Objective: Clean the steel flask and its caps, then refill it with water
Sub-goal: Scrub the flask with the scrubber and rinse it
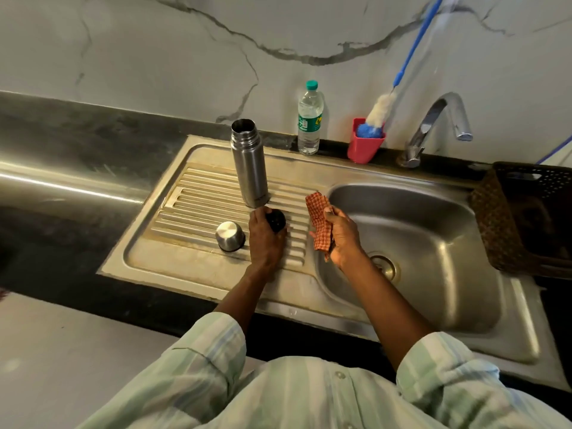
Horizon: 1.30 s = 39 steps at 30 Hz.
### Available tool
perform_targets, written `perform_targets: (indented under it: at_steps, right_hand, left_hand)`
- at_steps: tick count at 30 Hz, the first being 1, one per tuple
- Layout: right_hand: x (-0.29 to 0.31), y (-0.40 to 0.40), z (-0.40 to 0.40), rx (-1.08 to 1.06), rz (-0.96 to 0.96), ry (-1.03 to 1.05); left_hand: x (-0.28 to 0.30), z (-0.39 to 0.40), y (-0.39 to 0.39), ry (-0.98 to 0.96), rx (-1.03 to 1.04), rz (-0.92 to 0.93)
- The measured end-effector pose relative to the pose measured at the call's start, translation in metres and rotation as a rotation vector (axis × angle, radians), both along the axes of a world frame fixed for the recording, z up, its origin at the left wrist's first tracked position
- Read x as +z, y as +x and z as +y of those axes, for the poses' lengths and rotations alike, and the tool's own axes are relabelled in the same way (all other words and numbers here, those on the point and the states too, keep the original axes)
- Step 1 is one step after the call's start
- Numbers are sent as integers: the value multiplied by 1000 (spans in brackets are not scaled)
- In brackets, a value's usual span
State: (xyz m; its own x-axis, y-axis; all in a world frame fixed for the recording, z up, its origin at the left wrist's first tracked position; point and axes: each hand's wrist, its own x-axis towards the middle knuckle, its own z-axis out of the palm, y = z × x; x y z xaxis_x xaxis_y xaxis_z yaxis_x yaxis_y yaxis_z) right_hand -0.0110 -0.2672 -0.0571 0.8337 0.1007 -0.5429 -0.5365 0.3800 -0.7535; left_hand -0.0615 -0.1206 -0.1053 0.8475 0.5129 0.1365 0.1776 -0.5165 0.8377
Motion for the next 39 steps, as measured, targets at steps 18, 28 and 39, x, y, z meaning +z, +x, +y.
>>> perform_targets:
  at_steps: [18,28,39]
  right_hand:
    - [4,-7,-33,71,37,-5]
    - [58,3,-195,-267,-303,-546]
    - [87,45,-383,-461,-408,-987]
  left_hand:
    - [21,-41,-6,210,-25,-233]
    - [41,-196,54,134,-415,-76]
    - [69,-373,99,32,-677,-60]
